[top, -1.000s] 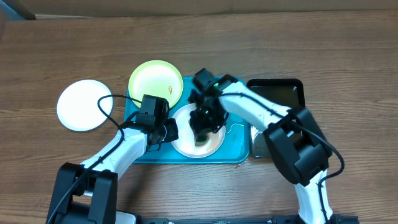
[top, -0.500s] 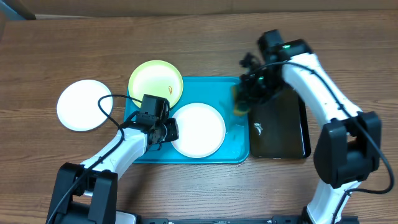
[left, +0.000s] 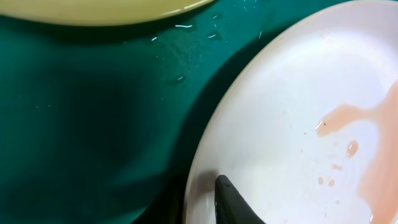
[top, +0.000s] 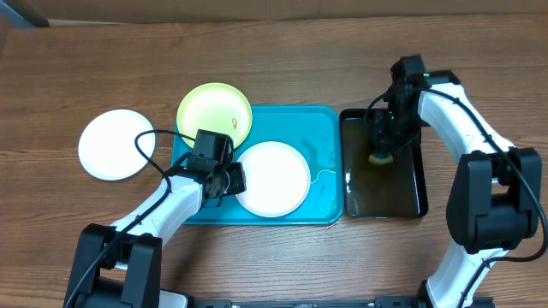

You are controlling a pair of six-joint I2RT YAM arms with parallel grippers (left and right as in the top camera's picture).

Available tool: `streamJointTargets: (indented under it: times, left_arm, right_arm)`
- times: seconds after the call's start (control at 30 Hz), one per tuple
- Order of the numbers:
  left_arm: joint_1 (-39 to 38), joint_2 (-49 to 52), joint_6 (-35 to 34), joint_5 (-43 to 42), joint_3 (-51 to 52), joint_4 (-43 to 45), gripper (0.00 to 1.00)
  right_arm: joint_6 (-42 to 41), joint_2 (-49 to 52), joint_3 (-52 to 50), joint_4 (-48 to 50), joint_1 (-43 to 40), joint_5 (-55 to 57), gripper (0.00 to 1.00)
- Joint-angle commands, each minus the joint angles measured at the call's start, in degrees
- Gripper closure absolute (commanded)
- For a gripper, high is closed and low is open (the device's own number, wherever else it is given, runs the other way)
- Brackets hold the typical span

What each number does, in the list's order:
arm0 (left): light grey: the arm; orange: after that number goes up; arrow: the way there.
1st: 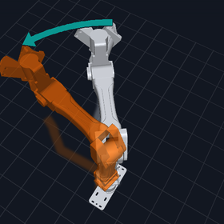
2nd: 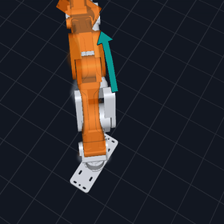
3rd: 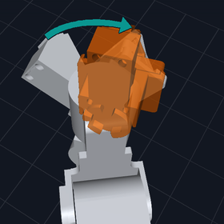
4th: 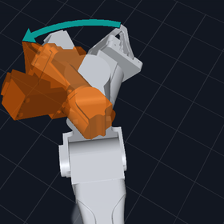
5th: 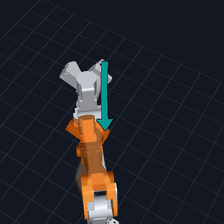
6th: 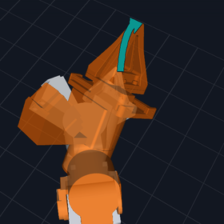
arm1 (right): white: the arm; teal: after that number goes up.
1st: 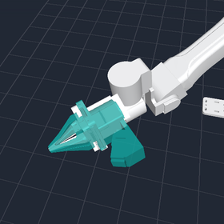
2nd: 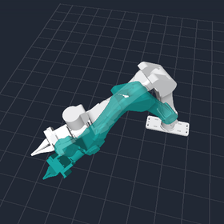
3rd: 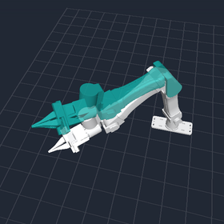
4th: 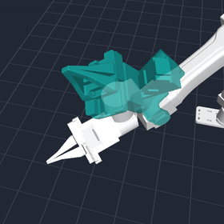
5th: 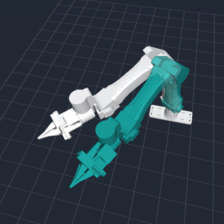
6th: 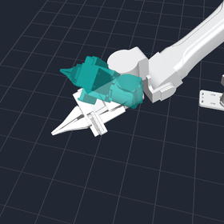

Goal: Clean dirty plates on tray and stack at the side
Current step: 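Return the sponge to the basin, release it, raise the right gripper, then lift the white plate with the left gripper and tip it over the basin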

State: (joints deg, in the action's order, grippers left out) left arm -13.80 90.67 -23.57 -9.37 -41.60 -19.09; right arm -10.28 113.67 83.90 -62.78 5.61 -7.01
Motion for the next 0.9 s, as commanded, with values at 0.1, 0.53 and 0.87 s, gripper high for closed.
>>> streamJointTargets:
  times: [0.1,0.53,0.87]
  left_arm:
    - [-0.2,0.8,0.9,0.3,-0.3,-1.9,0.84]
    - [-0.2,0.8,0.9,1.0,-0.7,-1.9,0.94]
    - [-0.2,0.6,1.5,2.6,-10.6,-13.2,0.96]
  right_arm:
    - [-0.6,-0.5,-0.3,0.8,-0.3,1.4,0.54]
    - [-0.6,-0.5,17.8,-13.6,-7.5,-6.5,0.23]
    - [-0.2,-0.5,21.8,-6.2,-15.5,-5.5,0.00]
